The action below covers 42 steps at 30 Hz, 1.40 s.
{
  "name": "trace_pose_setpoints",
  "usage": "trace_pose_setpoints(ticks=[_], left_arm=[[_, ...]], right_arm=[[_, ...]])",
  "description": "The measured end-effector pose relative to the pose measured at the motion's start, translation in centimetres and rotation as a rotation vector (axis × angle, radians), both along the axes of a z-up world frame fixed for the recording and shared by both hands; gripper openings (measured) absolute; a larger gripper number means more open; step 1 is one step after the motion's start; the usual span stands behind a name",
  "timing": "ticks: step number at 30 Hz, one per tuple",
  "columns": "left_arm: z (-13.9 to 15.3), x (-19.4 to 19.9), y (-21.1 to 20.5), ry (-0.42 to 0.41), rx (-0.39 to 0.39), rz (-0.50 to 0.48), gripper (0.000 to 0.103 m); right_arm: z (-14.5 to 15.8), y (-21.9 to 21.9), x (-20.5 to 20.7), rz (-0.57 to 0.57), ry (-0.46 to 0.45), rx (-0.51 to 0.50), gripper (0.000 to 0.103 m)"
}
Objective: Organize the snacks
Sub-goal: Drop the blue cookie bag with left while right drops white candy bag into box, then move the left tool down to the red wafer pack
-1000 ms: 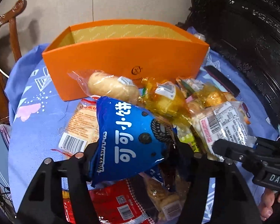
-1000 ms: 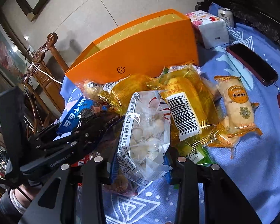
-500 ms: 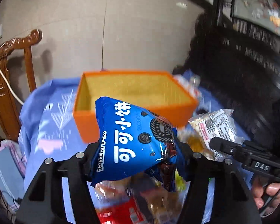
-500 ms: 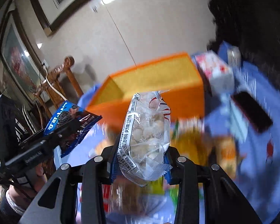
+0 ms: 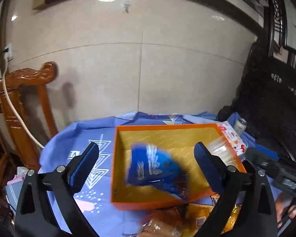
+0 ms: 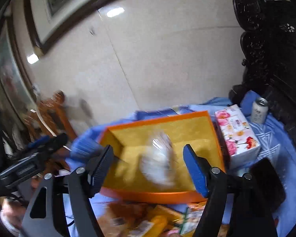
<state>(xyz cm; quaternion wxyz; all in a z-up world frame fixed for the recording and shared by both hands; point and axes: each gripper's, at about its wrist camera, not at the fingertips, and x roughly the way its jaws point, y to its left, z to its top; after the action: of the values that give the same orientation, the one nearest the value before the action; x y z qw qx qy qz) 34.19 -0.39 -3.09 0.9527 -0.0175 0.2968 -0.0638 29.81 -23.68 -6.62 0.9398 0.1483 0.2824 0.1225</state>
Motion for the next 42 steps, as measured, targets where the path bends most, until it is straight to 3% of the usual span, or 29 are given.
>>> trace_pose_setpoints(ticks=[3, 12, 18, 23, 31, 33, 35, 36, 42], left_arm=[[0.5, -3.7, 1.6, -0.085, -0.031, -0.011, 0.099], [-5.3, -13.8, 4.5, 0.012, -0.055, -0.031, 0.099], [-10.6, -19.2, 5.6, 0.101, -0.055, -0.059, 0.099], [-13.9, -22.0, 7.1, 0.158, -0.056, -0.054, 0.099], [-15.3, -23.6, 8.3, 0.192, -0.075, -0.044, 0.099], [-15.5, -23.5, 7.9, 0.196, -0.066, -0.047, 0.099], [-15.8, -23.3, 7.1, 0.204, -0.041, -0.05, 0.099], [-15.9, -23.2, 6.9, 0.207, -0.035, -0.053, 0.099], [-17.8, -22.2, 3.9, 0.237, 0.003, -0.107, 0.099]], right_arm=[[-0.3, 0.4, -4.0, 0.015, -0.015, -0.009, 0.082], [-6.0, 3.7, -14.4, 0.082, 0.108, -0.03, 0.082], [-11.6, 7.1, -17.4, 0.141, 0.205, -0.107, 0.082], [-15.2, 9.0, -17.0, 0.142, 0.286, -0.155, 0.082], [-19.0, 10.1, -15.4, 0.091, 0.376, -0.194, 0.082], [-19.8, 10.3, -15.0, 0.087, 0.399, -0.203, 0.078], [-20.0, 10.3, -15.2, 0.077, 0.393, -0.22, 0.054], [-19.6, 10.1, -15.6, 0.072, 0.387, -0.222, 0.051], [-17.8, 7.0, -18.2, 0.02, 0.363, -0.171, 0.05]])
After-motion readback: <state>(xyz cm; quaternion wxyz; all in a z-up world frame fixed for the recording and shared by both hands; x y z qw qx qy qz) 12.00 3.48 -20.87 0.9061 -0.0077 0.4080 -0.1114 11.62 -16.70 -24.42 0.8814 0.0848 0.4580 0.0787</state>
